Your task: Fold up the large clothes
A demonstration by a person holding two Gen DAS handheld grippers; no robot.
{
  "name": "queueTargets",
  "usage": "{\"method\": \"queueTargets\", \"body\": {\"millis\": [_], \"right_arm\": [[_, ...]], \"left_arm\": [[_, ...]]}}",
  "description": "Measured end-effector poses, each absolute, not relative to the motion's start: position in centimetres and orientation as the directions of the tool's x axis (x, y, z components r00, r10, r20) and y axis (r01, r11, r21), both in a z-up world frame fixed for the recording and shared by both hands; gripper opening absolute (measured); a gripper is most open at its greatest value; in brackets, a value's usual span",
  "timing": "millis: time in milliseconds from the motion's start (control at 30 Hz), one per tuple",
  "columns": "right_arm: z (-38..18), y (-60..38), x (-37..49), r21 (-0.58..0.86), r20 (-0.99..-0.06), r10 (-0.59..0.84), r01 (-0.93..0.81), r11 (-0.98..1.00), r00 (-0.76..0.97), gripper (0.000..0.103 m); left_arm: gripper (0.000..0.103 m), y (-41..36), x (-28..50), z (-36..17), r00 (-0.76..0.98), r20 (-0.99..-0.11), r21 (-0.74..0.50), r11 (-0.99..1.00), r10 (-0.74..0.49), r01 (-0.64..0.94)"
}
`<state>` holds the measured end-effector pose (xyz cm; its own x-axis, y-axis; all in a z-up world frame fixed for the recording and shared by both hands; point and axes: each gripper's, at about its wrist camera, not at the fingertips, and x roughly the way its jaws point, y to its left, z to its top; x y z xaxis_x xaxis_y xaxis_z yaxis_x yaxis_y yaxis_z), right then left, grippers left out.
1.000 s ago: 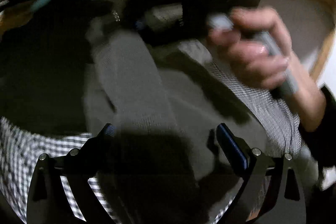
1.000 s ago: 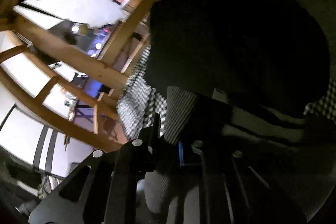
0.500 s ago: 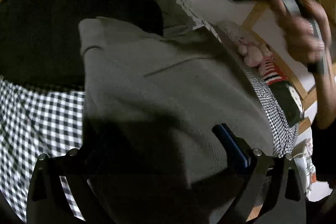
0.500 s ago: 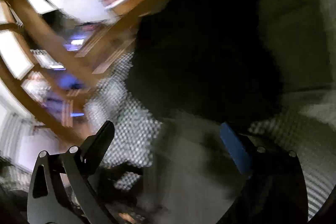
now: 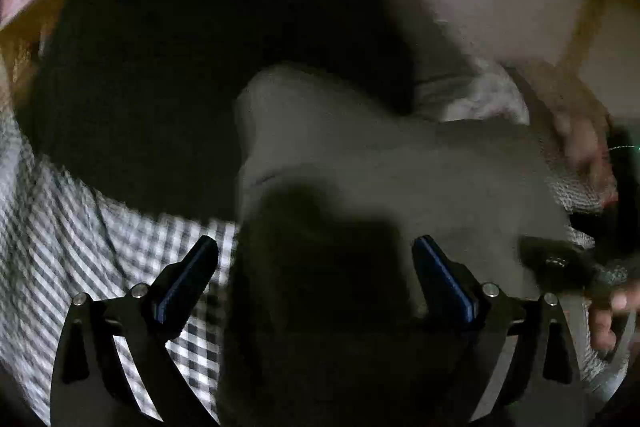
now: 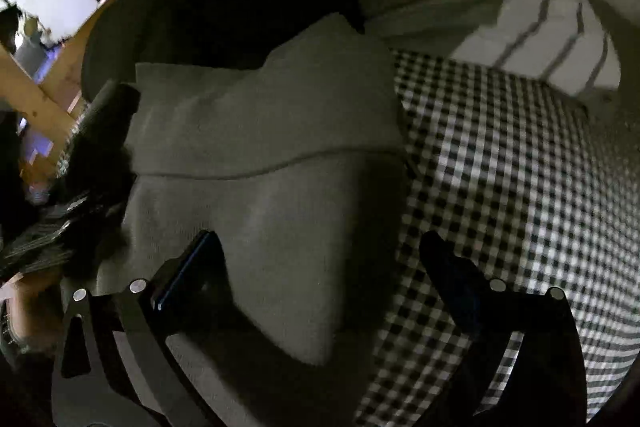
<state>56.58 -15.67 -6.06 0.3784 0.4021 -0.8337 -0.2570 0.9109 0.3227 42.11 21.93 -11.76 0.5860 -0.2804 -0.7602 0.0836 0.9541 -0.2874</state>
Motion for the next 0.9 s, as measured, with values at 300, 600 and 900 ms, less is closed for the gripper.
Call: {"method": "queueTargets", "body": {"millis": [300, 600, 900], "right_arm": [[-7.3, -12.9, 57.3, 0.324, -0.84, 0.393, -0.235, 0.917, 0.374, 0.1], [-3.8, -20.9, 48.5, 0.643, -0.637, 0.624, -0.134, 0.754, 0.454, 0.099], [-11.6, -23.2, 39.0, 0.834, -0.538, 0.741, 0.123, 0.538, 0.401, 0.1]], "left_arm": [[0.099, 24.4, 43.8, -14.3, 0.518, -0.77, -0.388, 0.918, -0.372, 0.082], [0.098, 24.7, 34.0, -4.8, 0.619, -0.602, -0.479, 0.849, -0.504, 0.224], [0.098, 27.1, 24.0, -11.8, 0.63, -0.513, -0.774, 0.631, -0.583, -0.046]]}}
